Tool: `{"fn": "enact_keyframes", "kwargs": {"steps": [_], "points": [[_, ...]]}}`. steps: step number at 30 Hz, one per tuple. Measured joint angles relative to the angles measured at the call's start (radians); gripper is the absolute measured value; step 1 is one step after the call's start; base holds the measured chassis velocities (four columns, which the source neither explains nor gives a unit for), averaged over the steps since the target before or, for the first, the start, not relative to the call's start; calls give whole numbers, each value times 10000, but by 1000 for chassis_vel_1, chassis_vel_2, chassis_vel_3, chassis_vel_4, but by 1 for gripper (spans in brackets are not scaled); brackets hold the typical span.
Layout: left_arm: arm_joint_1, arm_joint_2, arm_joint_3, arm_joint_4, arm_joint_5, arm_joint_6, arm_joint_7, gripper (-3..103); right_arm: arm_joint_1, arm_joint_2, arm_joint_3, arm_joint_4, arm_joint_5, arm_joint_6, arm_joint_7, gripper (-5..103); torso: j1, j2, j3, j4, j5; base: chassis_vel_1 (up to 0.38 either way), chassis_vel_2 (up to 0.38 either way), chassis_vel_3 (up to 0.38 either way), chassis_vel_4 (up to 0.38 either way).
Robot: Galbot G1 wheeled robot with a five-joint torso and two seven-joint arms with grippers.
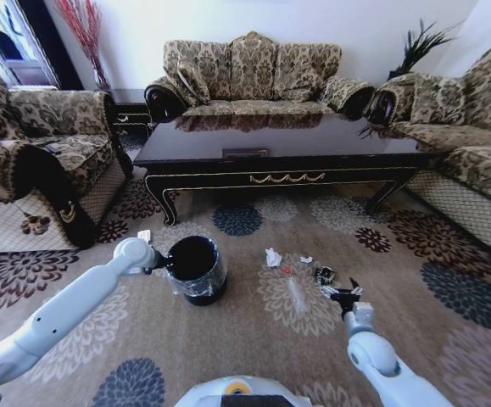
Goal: Move to the front of the table and pick up the trash from the floor, then place it into the trash bin.
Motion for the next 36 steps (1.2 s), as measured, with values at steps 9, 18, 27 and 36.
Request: {"fn": "enact_keyframes", "kwargs": {"steps": [9,18,27,36], "points": [[-256,-85,623,-252,86,-4,-168,0,1010,-700,-2216,-562,435,-229,45,100,0,0,0,1,3,0,0,0,0],[-761,-215,1273,-185,-176,-7,-224,0,2893,-933,-3471,-1191,2166,-730,66,100,0,0,0,4,2,0,0,0,0],[-1266,-385,1660,51,-443,-7,-328,0,4613,-570,-4748,-3231,2958,-885,-344,100,1,-1,1,2,3,0,0,0,0],[-1298,-376,1664,15,-578,-7,-329,0,4925,-365,-4749,-4465,2831,-643,-893,100,1,0,0,1,2,0,0,0,0]]}}
